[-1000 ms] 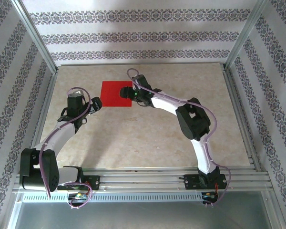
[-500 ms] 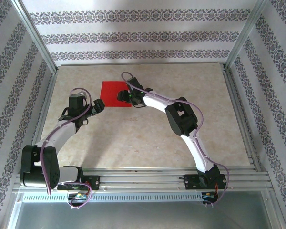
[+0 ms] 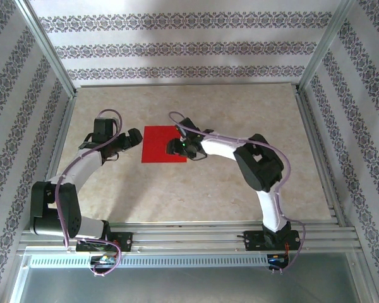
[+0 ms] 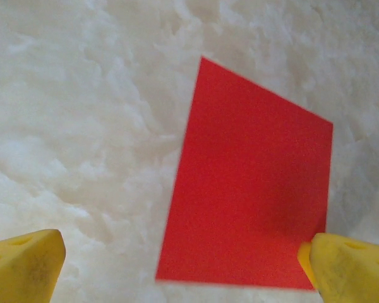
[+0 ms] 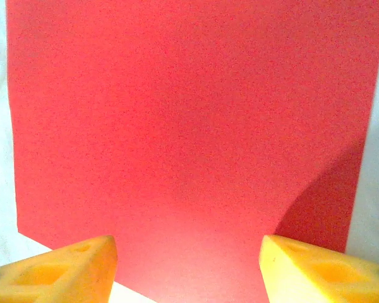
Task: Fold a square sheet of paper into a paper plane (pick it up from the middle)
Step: Move the square sheet of paper to the center of the table.
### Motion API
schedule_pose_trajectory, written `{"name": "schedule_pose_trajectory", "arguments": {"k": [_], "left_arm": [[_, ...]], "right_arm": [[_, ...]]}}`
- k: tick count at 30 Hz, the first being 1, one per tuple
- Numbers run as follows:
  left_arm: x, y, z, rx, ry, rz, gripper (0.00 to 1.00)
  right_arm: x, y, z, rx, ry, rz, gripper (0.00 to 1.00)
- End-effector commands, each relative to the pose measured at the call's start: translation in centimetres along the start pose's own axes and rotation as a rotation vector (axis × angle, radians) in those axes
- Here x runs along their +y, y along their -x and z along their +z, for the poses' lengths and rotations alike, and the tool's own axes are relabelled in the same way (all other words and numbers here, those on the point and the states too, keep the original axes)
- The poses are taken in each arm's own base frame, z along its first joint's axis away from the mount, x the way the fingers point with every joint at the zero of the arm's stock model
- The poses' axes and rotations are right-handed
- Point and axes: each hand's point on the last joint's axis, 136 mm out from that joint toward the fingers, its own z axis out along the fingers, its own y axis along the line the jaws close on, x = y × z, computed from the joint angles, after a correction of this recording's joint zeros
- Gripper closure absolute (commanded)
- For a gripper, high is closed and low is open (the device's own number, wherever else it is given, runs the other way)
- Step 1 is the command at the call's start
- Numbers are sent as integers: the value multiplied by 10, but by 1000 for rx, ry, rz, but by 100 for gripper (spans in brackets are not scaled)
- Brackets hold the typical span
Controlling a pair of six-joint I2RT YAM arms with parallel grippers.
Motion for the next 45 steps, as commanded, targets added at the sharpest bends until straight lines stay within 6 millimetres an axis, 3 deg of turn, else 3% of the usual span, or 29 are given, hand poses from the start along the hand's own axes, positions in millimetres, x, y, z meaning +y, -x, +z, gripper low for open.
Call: {"name": "schedule_pose_trajectory", "arguments": {"k": [1,4,7,9,13,15,20,26,29,37,45], "left_arm": [[-7,-31,6,133,6,-25,0],[-16,-51,14,193,20,-20,0],[-30,-72,23,247,43,-2,0],[-40,-85,28,277,63,14,1],[-55,-101,30,316,184,5,3],[-67,-109,30,334,216,35,1],[-83,-126,32,363,335,184,1],[-111,-151,49,461,330,337,0],[-111,-164,57,508,367,359,3],[-115,-174,72,551,408,367,13],[-117,-177,83,551,425,358,15]], "right_arm": [[-30,-61,-15,132,-41,30,36],[-39,-90,-35,149,-24,60,36],[-41,-102,-53,133,-2,70,35],[-32,-90,-67,82,28,50,34],[-11,-40,-113,-104,102,70,29],[-21,-27,-132,-190,84,84,25],[-78,-18,-157,-285,-10,105,14],[-135,-9,-174,-321,-101,162,2],[-150,-6,-177,-336,-126,186,2],[-157,-4,-171,-325,-135,201,2],[-155,-1,-173,-332,-128,201,2]]}}
